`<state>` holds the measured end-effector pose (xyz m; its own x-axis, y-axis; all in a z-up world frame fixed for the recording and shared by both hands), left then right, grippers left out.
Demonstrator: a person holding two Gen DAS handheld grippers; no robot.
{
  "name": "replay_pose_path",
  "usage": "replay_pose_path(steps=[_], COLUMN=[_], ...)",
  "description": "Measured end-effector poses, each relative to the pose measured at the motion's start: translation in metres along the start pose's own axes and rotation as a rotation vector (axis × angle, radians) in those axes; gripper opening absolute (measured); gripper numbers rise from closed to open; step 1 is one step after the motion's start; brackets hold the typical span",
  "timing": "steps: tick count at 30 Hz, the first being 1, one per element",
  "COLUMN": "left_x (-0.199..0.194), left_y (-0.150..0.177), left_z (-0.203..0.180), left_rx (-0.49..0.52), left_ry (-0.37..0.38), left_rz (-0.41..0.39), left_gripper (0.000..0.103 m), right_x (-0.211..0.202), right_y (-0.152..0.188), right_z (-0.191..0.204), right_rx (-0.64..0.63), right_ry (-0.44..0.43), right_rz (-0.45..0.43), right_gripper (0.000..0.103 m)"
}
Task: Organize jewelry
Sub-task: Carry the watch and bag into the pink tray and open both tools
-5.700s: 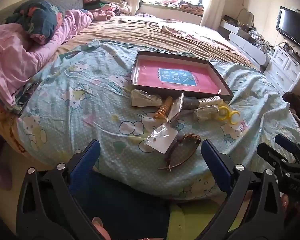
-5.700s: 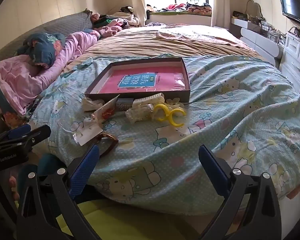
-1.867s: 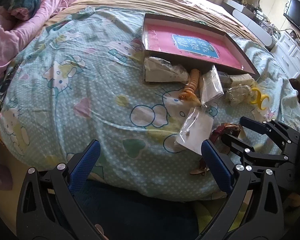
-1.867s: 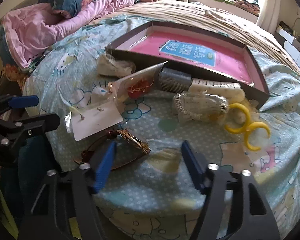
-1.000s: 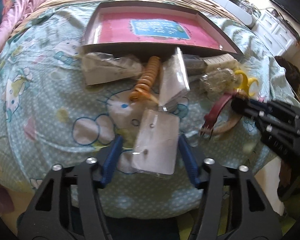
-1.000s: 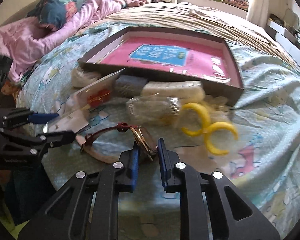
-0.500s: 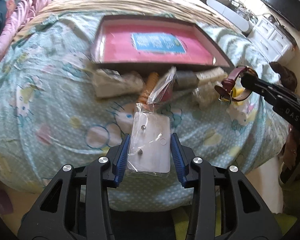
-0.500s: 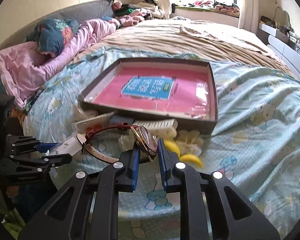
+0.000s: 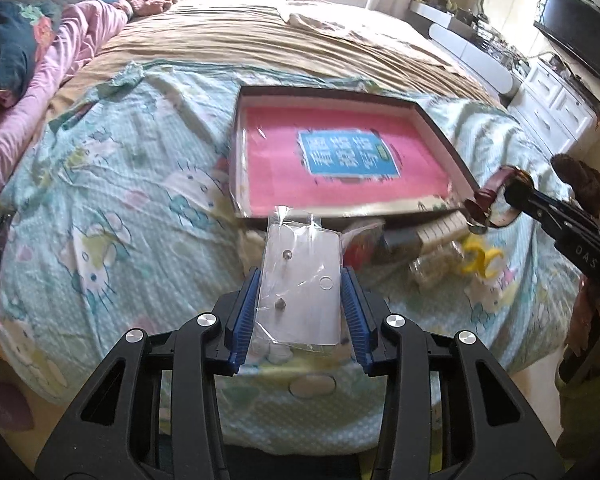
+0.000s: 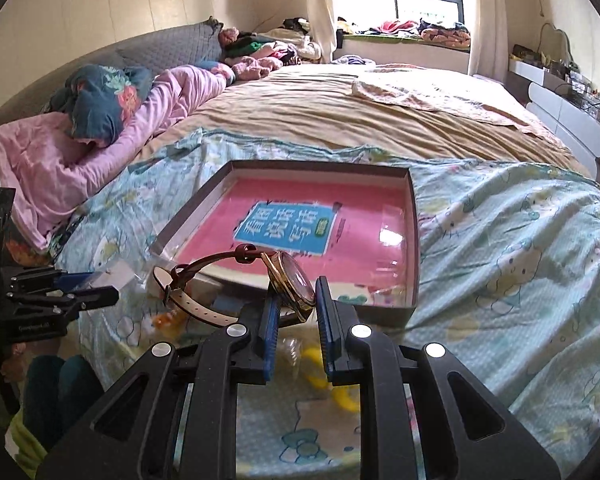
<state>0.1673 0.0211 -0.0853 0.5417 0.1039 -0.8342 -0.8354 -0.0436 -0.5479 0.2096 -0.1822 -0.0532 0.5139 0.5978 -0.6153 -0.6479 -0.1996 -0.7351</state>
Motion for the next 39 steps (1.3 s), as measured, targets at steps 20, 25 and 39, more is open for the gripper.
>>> replay_pose_path(steps=[20,25,39], left_x=[0.024,0.04,0.084], left_y=[-0.06,-0.07,-0.079], left_z=[0.014,0.007,-0.005], left_rx=[-0.031,-0.023,-0.002], left_ry=[-0.039,-0.048,-0.09], left_rz=[-0.042,-0.037,-0.01], left_gripper=[0.032,0.032,0.033], right_x=[-0.002,0.012,0.06], right_y=[-0.038,-0.041,-0.017], right_z=[-0.043,-0.059,-0.093], right_rx=[0.04,0.067,0.112], right_ry=[0.079,0.101,0.168], right_rz=[-0.091,-0.079,0.027], right_gripper=[0.017,0.017,0.017])
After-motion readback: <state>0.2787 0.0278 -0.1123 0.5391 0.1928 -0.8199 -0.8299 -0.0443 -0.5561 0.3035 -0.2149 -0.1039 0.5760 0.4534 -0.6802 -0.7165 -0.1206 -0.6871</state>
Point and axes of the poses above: each gripper's, at about its wrist camera, not at the fingertips, and x roughly the way its jaws point, z to its left, y to its underside, the point moved 8 cm from there along x, roughly the way its jaws point, and after that the axes turned 14 degrees about -y, right-handed, at the moved point
